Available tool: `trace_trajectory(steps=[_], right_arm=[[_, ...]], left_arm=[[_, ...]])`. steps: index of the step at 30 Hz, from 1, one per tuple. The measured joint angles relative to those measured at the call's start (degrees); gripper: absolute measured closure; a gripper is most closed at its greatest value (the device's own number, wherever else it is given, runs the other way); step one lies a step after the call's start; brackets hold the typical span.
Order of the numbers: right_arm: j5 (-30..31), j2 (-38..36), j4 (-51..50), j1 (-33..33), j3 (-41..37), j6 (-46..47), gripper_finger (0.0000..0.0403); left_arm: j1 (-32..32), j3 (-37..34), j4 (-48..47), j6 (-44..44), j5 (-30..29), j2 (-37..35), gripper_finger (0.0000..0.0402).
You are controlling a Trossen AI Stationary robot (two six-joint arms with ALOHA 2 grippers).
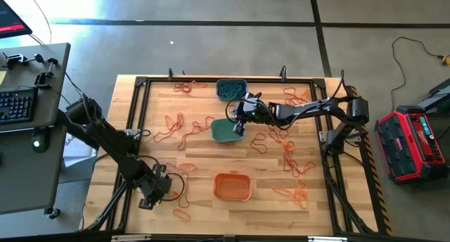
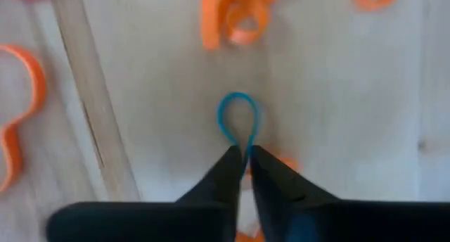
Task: Sort rubber bands into baskets
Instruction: Put the blue rubber band into the blue bin
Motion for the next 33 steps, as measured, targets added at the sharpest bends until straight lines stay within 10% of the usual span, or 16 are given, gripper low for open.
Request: trace_trajectory(steps=[15, 25, 33], right_arm=[[0.6, 0.0, -0.4, 0.0, 0.0, -3.0, 0.0403], [0.5, -1.9, -4.3, 0.0, 0.0, -4.1, 0.0403], [1.7, -1.9, -6.6, 0.0, 0.0, -2.9, 0.0403]], left_arm=[[10.2, 6.8, -10.0, 1.8, -6.8, -6.8, 0.0401], [27.8, 12.9, -8.3, 15.9, -18.3, -11.3, 0.0401], [47.4, 17.6, -0.7, 35.3, -16.0, -11.1, 0.0401]])
